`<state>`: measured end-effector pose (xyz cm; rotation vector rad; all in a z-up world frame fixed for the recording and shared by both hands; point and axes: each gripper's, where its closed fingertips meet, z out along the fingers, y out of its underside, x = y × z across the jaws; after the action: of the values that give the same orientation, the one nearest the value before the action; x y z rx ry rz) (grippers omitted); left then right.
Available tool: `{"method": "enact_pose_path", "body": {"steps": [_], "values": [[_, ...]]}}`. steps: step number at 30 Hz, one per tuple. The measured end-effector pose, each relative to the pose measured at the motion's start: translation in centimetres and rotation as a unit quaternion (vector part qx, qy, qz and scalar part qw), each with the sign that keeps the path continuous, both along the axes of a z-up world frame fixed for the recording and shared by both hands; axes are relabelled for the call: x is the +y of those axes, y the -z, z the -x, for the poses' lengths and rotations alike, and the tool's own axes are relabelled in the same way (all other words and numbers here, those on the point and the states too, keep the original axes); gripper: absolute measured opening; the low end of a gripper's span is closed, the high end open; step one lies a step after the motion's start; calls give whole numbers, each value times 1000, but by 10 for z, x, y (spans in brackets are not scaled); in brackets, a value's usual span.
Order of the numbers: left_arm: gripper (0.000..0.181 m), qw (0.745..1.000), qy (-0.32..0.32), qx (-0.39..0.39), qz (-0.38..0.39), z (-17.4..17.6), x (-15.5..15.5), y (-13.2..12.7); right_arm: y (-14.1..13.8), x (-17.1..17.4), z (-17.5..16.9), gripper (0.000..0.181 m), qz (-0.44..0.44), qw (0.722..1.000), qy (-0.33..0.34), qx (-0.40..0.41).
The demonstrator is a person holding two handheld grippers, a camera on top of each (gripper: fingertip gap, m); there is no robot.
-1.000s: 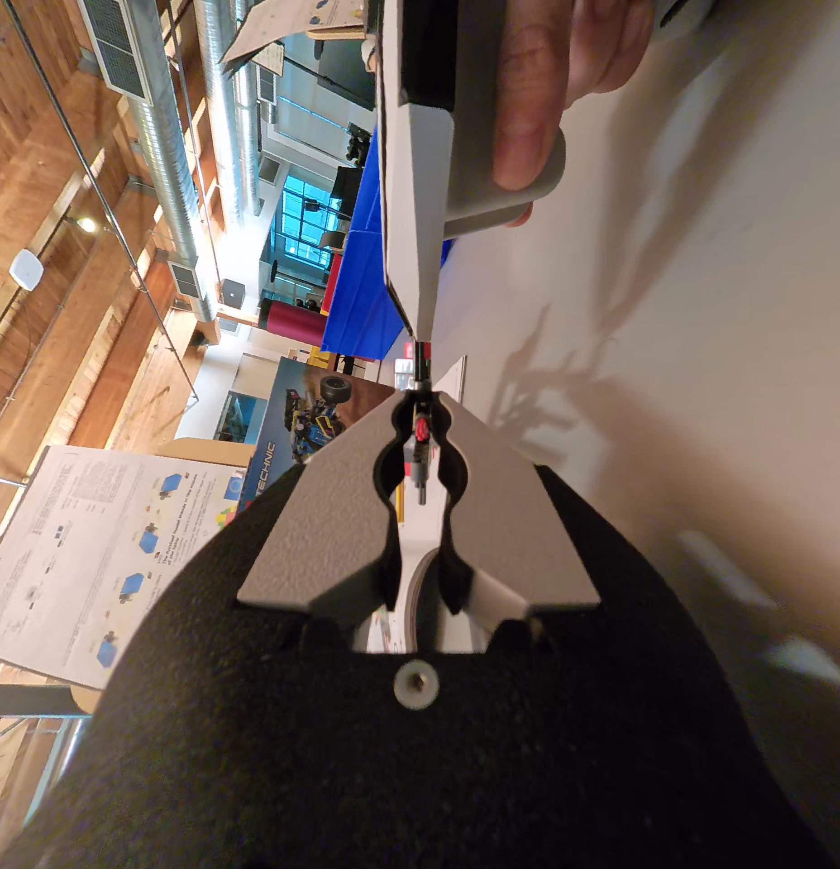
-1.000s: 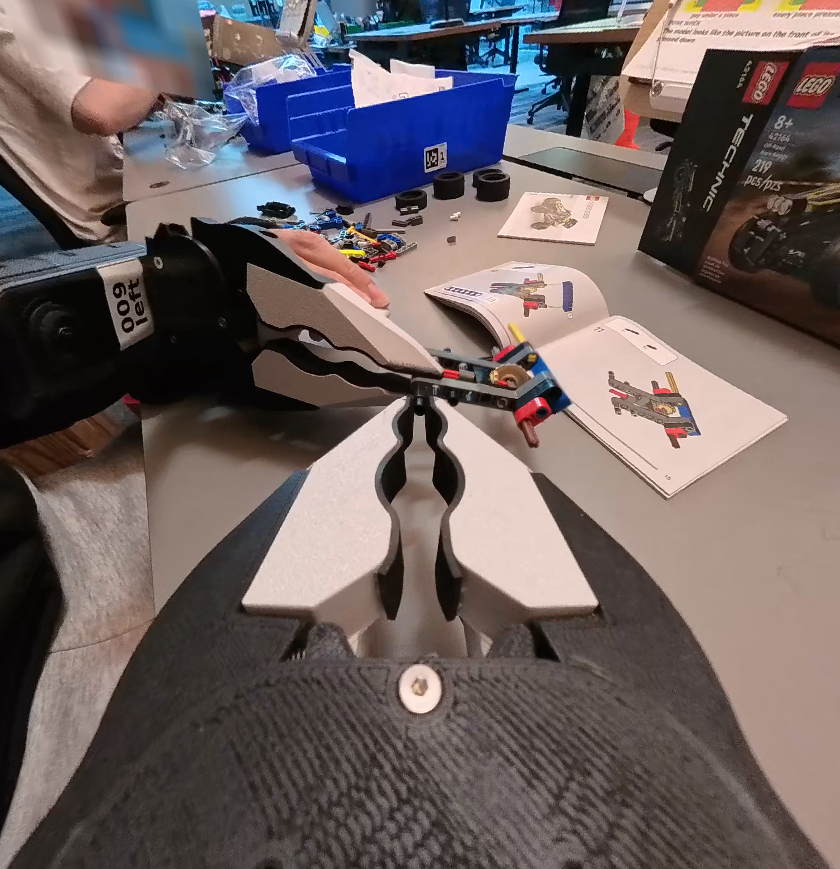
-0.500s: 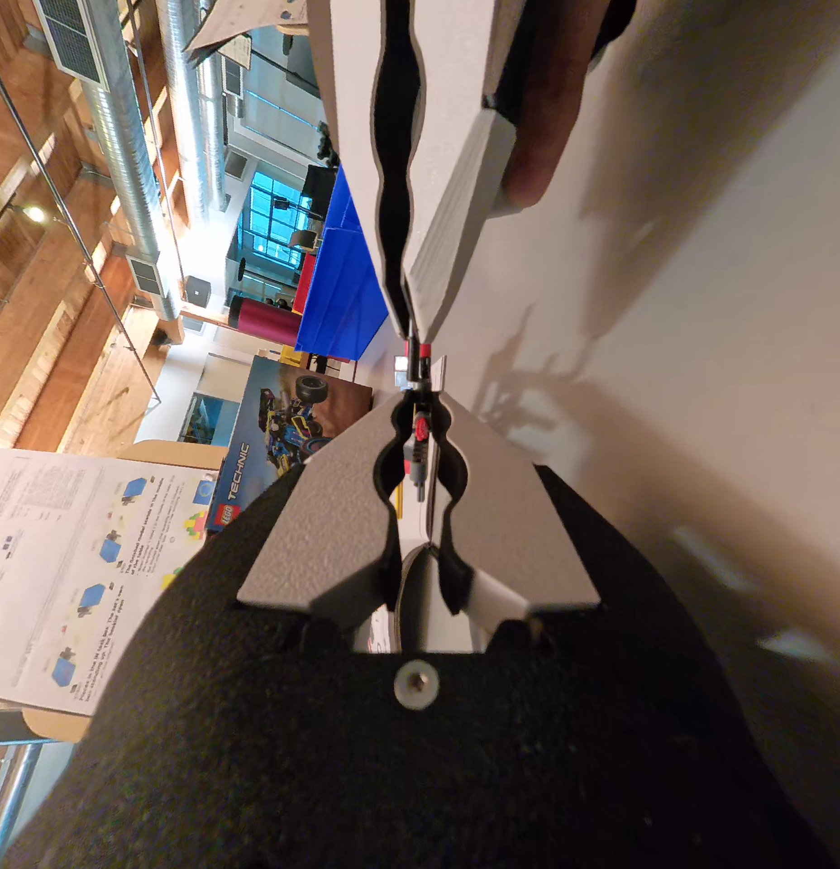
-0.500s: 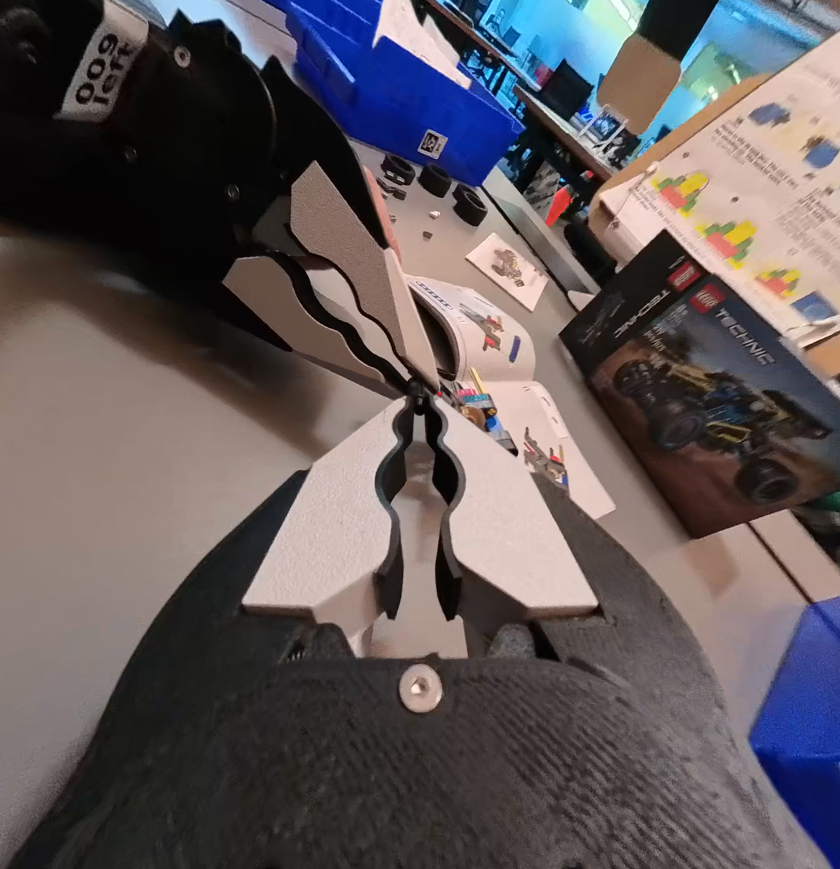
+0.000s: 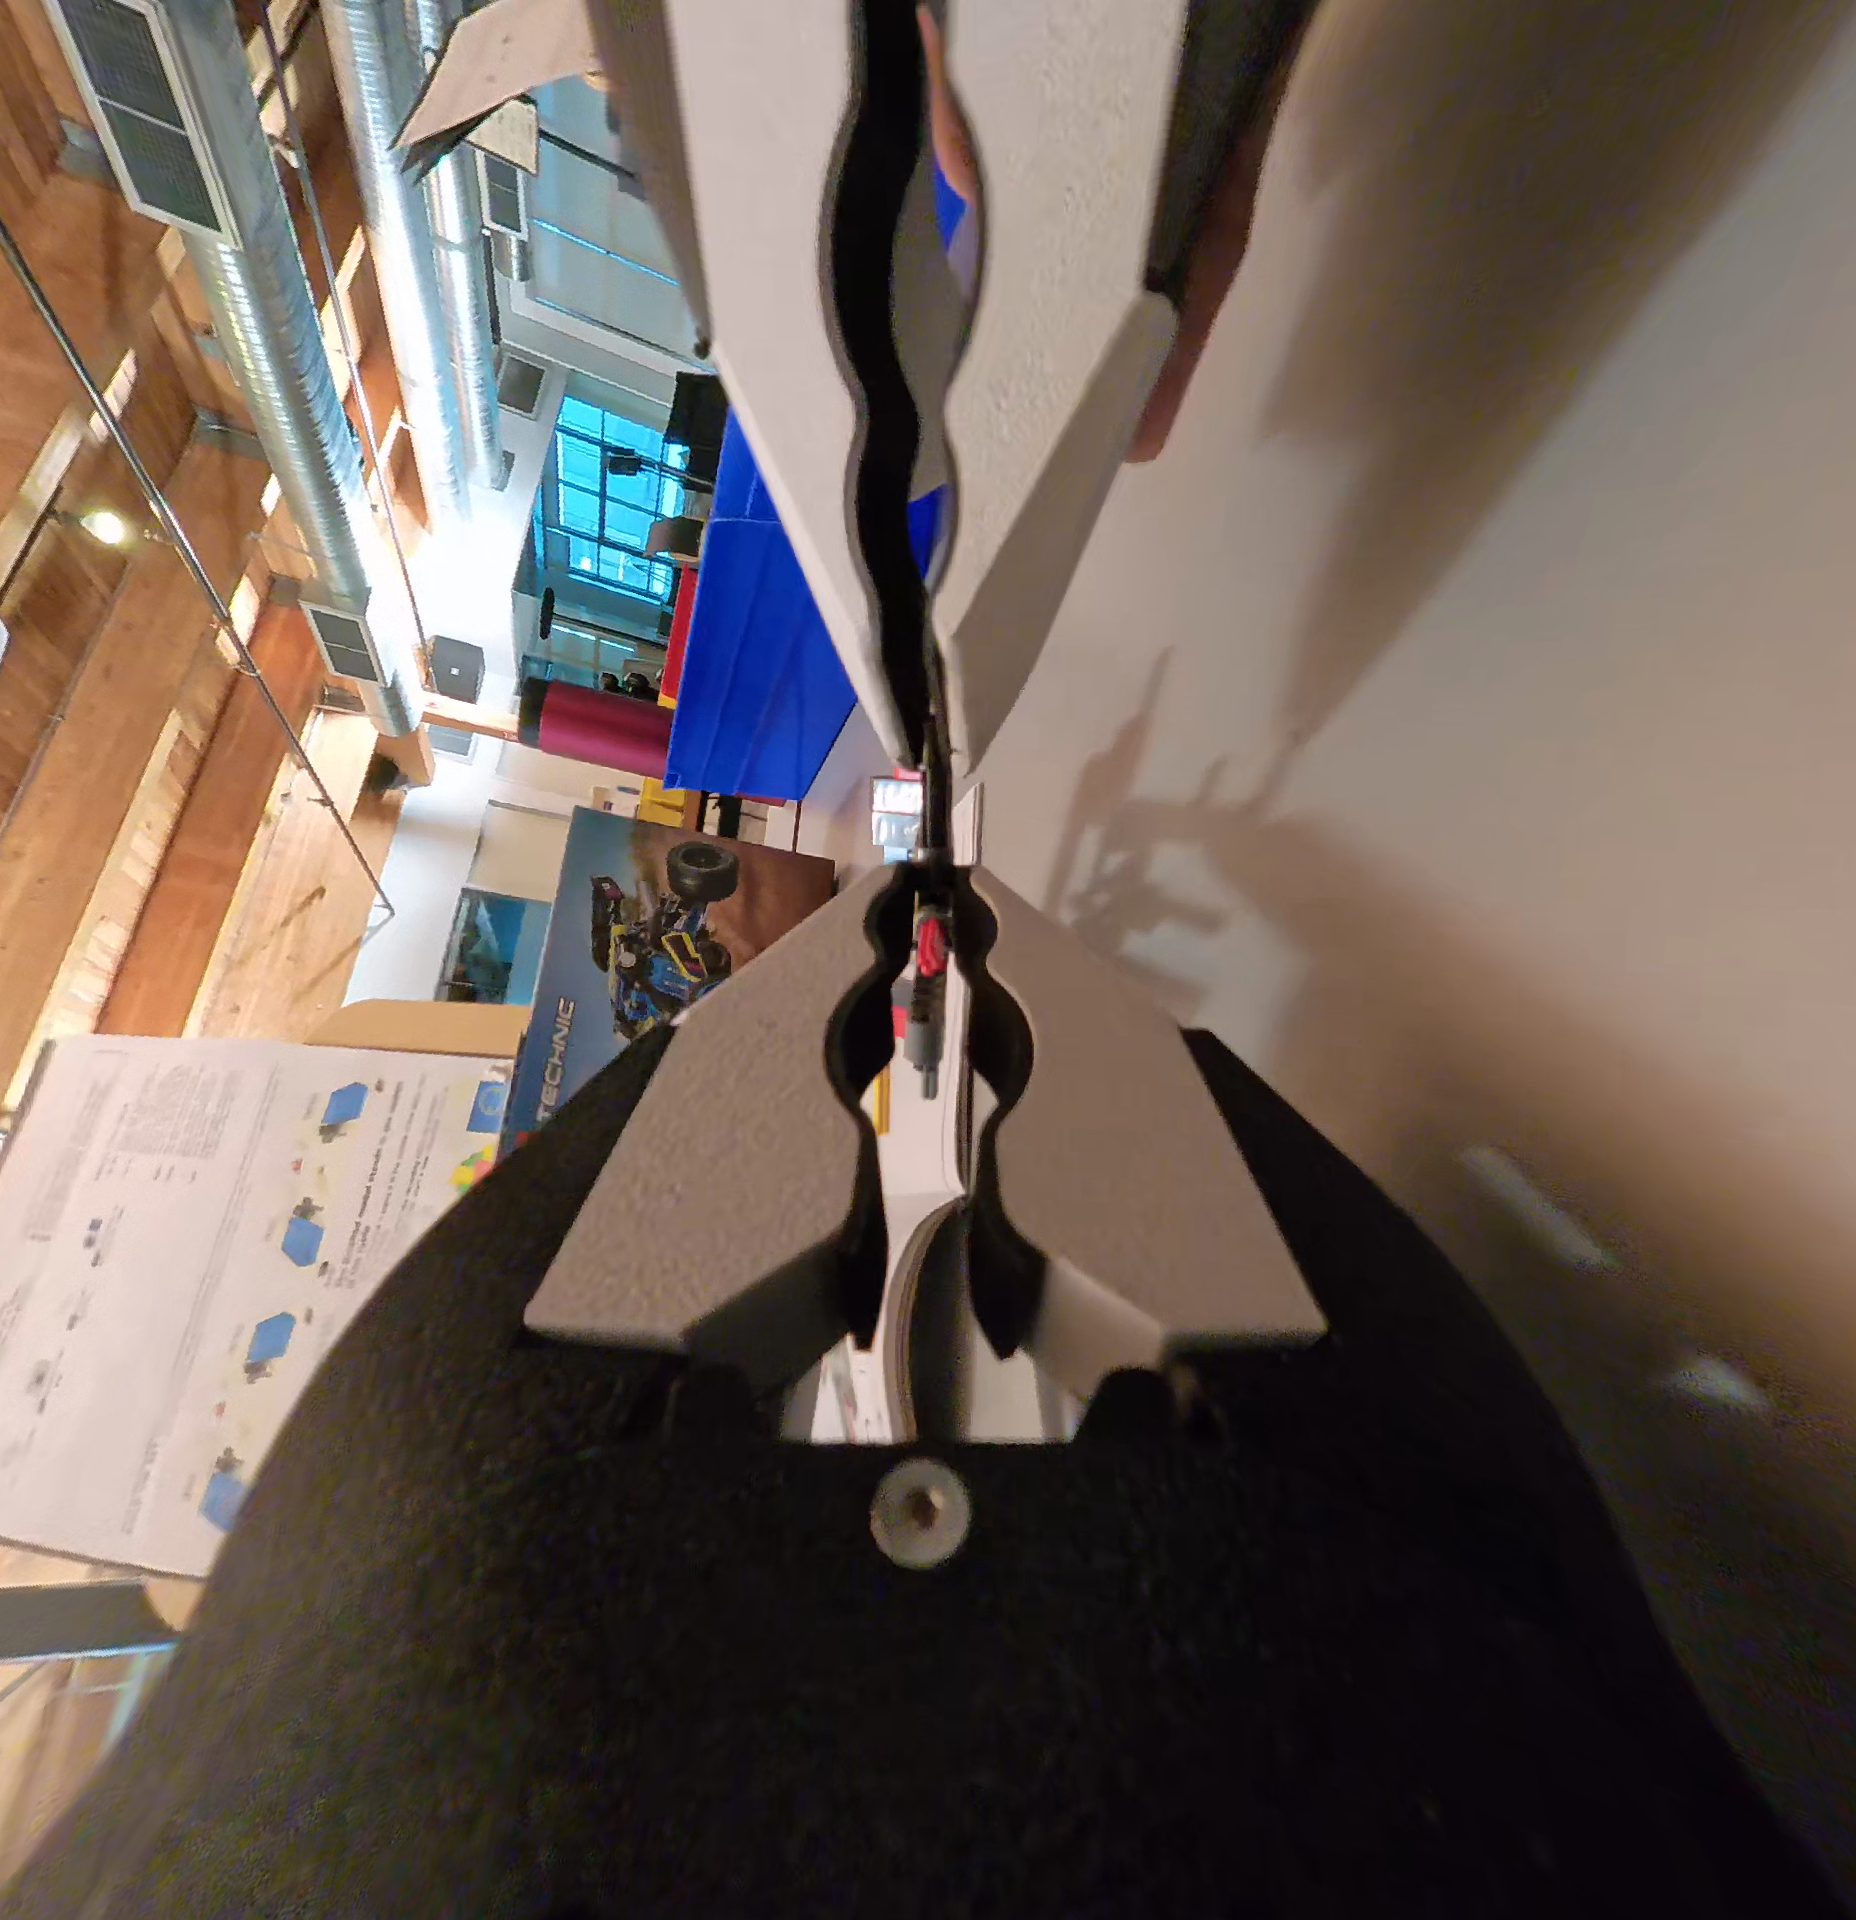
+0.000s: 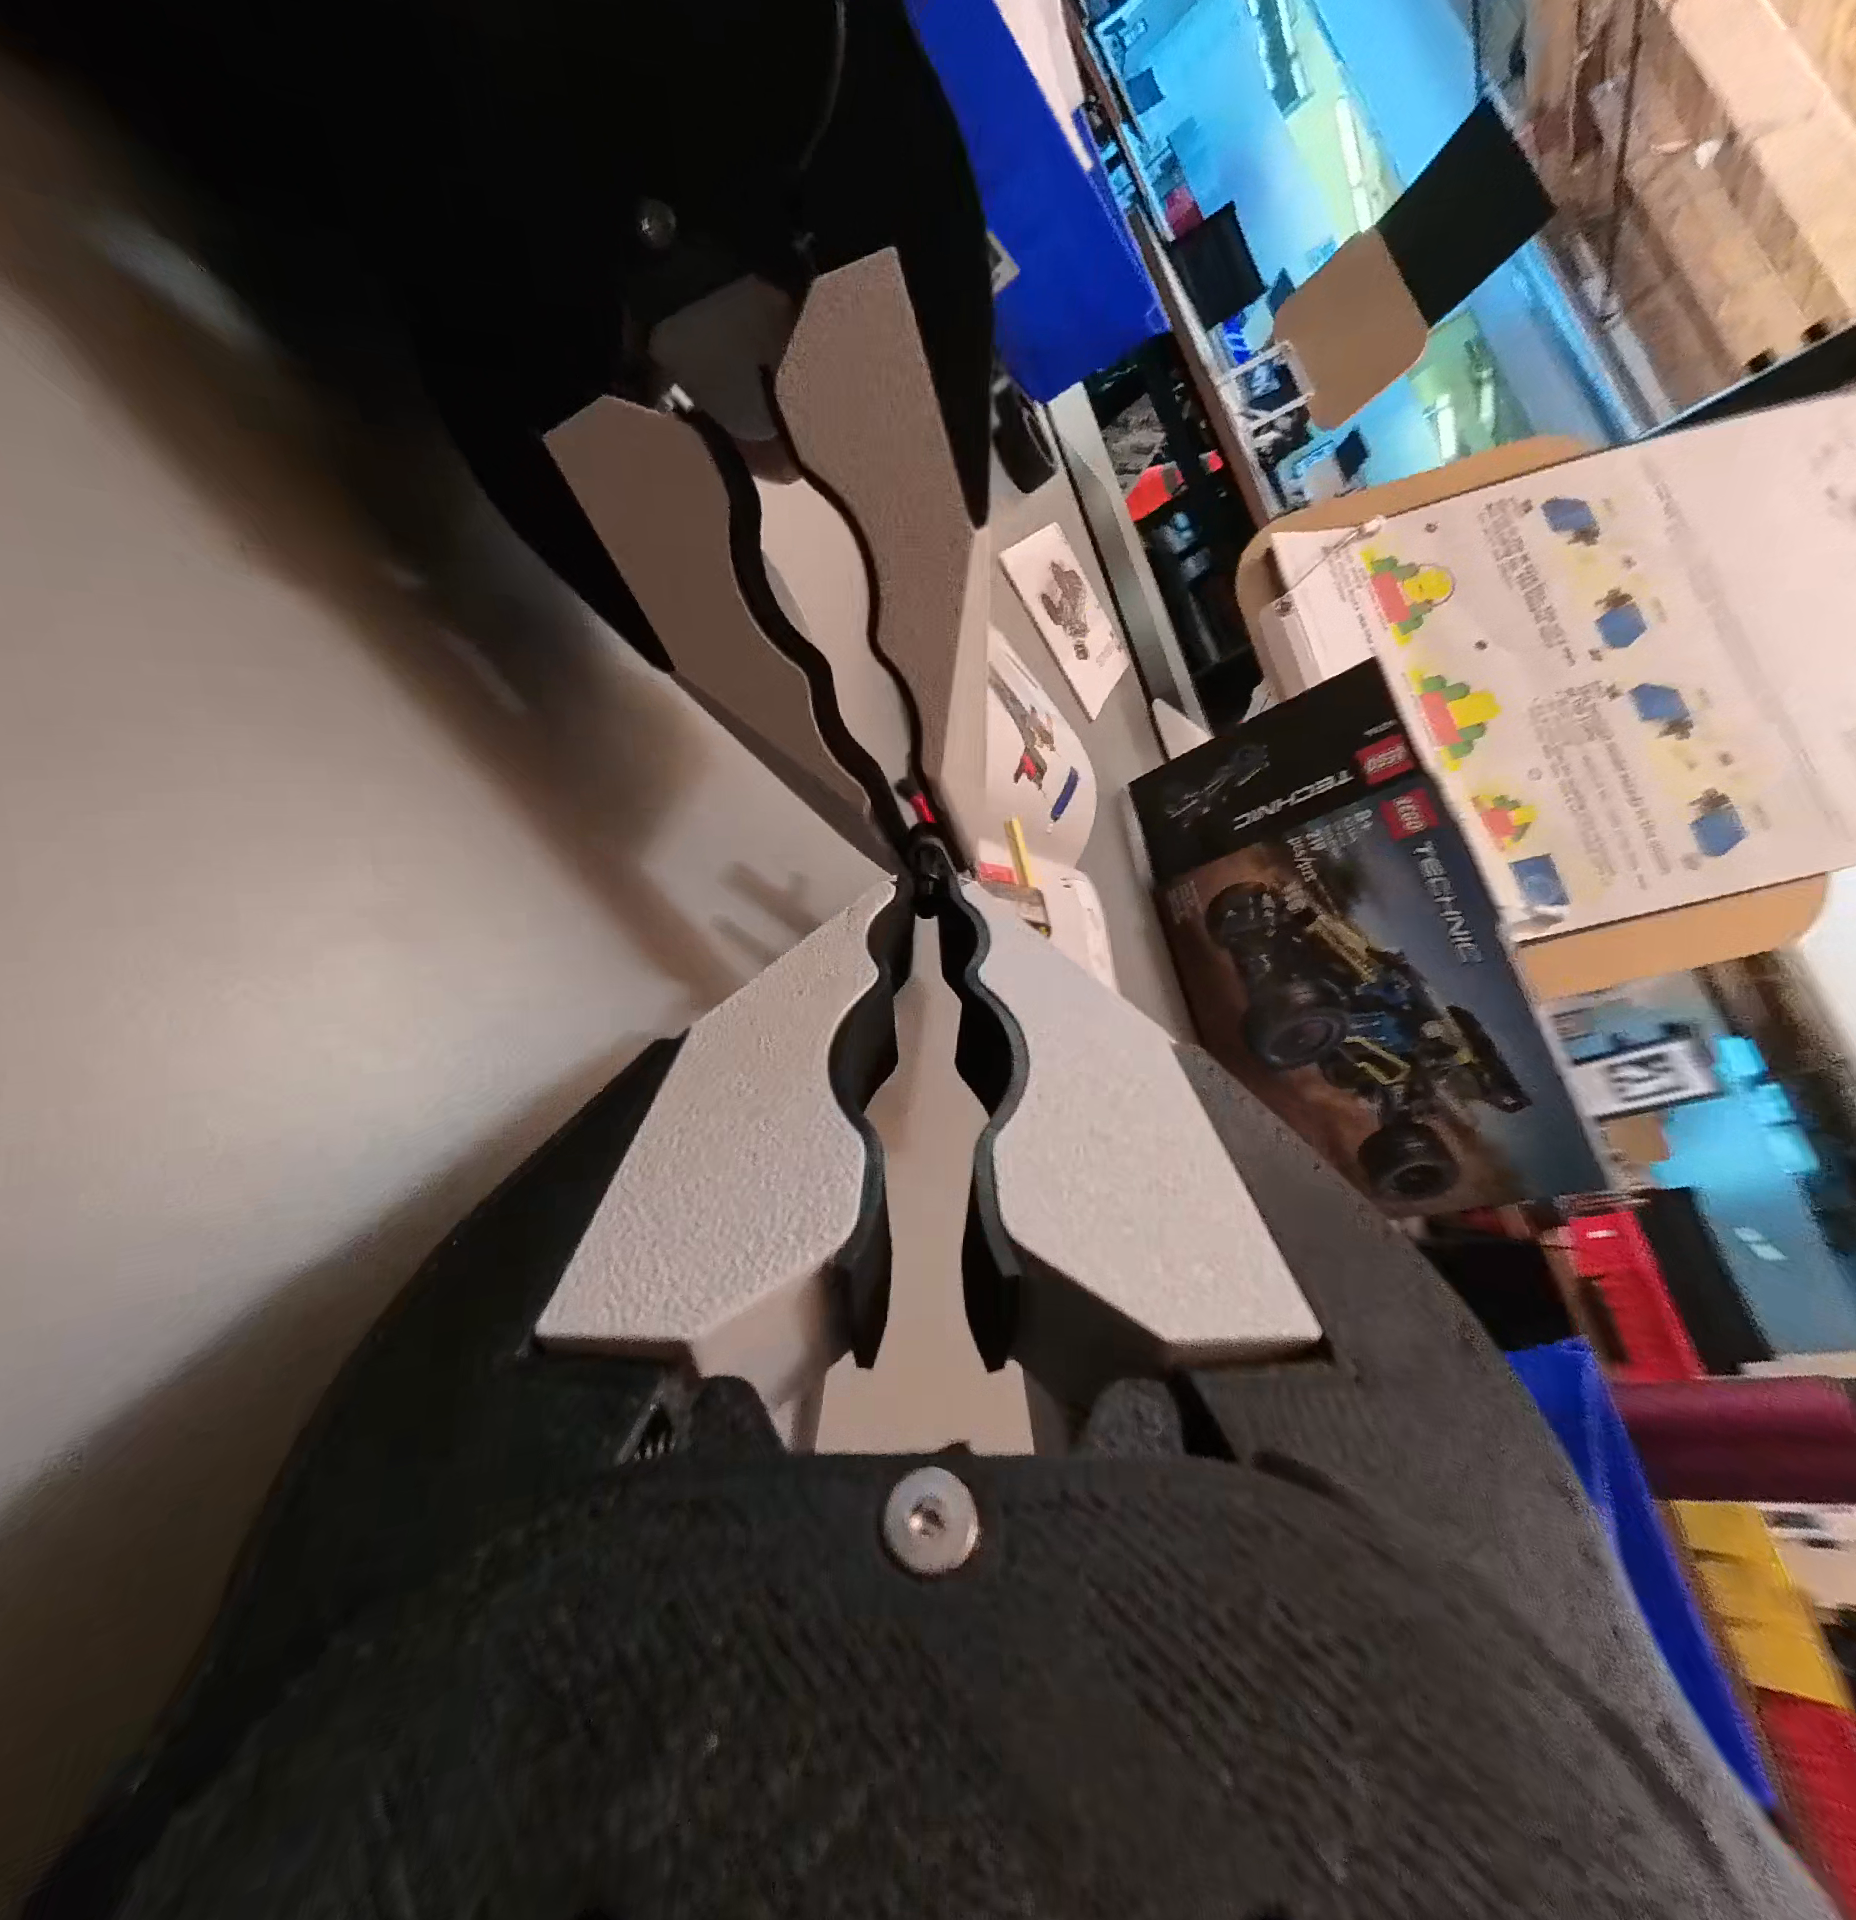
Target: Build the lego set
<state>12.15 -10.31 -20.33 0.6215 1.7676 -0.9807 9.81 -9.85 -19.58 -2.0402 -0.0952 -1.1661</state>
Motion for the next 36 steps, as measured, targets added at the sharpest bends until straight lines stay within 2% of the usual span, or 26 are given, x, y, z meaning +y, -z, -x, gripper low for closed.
{"method": "enact_pose_path", "body": {"steps": [3, 5, 7, 10, 13, 15, 22, 24, 27, 31, 36], "values": [[5, 999, 0, -22, -26, 2, -2, 5, 5, -1, 2, 4, -28, 997, -9, 75], [5, 1000, 2, 7, -13, 3, -2, 5, 2, -1, 2, 4, -77, 990, -16, 117], [5, 1000, 4, 26, -8, 3, -3, 5, 2, -2, 2, 4, -83, 990, -24, 116], [5, 999, -2, 2, -32, 3, -3, 11, 9, -3, 2, 4, -67, 990, -22, 123], [5, 999, 2, 46, 3, 2, -3, 5, 2, -3, 0, 4, -144, 973, -23, 178], [5, 998, 2, 54, 12, 3, -3, 3, 0, -4, 0, 3, -163, 966, -28, 197], [4, 1000, -5, 14, -15, 4, -4, 6, 5, -6, 0, 3, -188, 940, -18, 283], [5, 1000, -19, 15, -17, 1, -4, 8, 6, -6, -2, 3, -188, 942, -3, 278], [5, 998, -23, 62, 7, -2, -2, 5, 1, -3, -5, 4, -159, 967, 1, 200], [5, 998, -23, 61, -2, -1, -3, 7, 5, -4, -4, 4, -102, 984, 2, 144], [5, 997, -23, 75, 2, -1, -2, 8, 4, -5, -6, 3, -174, 957, 3, 232]]}}
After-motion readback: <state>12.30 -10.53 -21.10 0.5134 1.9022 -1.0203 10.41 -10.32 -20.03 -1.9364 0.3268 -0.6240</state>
